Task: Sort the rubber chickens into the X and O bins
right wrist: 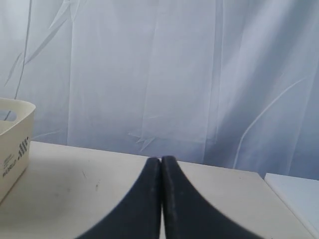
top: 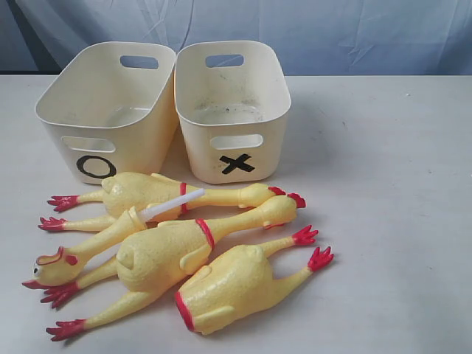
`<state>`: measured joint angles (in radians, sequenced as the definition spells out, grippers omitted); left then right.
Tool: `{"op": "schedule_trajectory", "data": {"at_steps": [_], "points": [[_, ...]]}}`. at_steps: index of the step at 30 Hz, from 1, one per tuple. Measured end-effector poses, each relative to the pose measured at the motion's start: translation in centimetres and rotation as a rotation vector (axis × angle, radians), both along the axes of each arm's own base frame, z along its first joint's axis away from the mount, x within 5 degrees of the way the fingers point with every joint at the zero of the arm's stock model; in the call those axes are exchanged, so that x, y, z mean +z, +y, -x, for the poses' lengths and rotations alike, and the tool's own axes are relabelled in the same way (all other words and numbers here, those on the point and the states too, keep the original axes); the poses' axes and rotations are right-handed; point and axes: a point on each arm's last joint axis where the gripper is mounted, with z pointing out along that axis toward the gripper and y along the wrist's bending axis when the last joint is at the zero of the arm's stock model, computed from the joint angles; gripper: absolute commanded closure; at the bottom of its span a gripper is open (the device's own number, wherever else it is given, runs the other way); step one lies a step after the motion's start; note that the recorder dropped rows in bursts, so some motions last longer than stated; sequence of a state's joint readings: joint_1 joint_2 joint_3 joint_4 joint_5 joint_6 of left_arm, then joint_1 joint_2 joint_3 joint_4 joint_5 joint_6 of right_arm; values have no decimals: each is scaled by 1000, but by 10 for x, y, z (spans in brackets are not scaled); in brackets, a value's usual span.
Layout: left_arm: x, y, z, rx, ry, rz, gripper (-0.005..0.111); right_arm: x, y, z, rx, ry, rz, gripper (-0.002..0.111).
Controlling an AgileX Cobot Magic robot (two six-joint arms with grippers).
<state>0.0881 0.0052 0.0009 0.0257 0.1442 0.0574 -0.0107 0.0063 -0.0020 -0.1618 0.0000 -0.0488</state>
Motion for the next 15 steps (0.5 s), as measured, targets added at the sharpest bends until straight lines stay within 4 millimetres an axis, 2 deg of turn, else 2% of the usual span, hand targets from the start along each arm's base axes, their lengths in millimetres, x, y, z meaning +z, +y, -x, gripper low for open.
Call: {"op": "schedule_trajectory", "data": {"at_steps": [9,12,15], "points": [[0,0,0,0,0,0,107,2,0,0,3,-17,-7,109],[0,0,0,0,0,0,107,14,2,2,26,-152,-16,109],[0,0,0,0,0,0,107,34,4,10,75,-387,-117,109]]}}
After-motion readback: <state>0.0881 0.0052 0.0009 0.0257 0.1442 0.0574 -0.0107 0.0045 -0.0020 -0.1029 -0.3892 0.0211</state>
